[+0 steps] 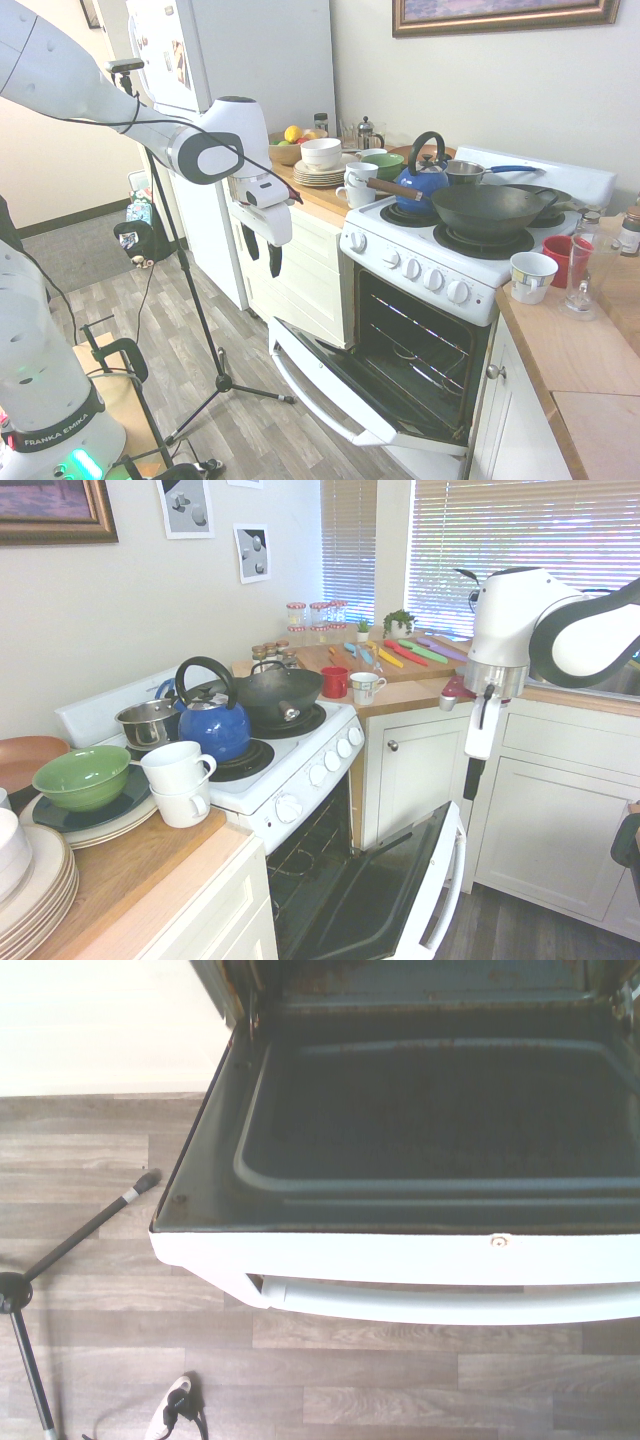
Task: Close the oven
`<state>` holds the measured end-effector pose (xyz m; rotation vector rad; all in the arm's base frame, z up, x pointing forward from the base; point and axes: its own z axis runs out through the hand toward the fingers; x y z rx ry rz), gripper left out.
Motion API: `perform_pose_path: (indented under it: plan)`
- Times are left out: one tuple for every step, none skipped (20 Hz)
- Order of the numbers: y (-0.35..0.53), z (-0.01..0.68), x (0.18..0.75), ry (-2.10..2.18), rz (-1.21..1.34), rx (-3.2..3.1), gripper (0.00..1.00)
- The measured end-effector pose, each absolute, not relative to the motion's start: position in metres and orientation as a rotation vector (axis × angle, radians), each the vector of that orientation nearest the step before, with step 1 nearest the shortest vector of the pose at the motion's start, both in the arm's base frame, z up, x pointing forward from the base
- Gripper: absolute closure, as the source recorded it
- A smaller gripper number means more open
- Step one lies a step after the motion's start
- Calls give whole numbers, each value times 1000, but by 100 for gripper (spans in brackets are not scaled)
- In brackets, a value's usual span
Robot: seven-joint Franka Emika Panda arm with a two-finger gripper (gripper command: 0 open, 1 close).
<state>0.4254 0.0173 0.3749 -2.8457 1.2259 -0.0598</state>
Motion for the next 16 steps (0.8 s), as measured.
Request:
perform_pose_path:
  plan:
    - [17, 374, 425, 1226, -56, -2847, 0]
    - [16, 373, 424, 1232, -38, -2850, 0]
    - [11, 369, 423, 1246, -6, -2858, 0]
    - [3, 363, 421, 1254, 27, -2875, 0]
    - [-5, 355, 419, 1251, 81, -2897, 0]
    - [-13, 344, 417, 1248, 139, -2919, 0]
    - [-19, 331, 416, 1246, 187, -2940, 0]
    - [-21, 316, 415, 1236, 242, -2962, 0]
    - [-22, 300, 413, 1226, 299, -2975, 0]
    - [-22, 283, 412, 1217, 341, -2981, 0]
    - [-24, 264, 410, 1210, 370, -2983, 0]
    - [-25, 244, 406, 1201, 393, -2985, 0]
    - [-26, 224, 401, 1194, 417, -2987, 0]
    - [-28, 204, 395, 1184, 442, -2993, 0]
    - [-30, 186, 389, 1172, 467, -3002, 0]
    - [-30, 169, 384, 1157, 489, -3007, 0]
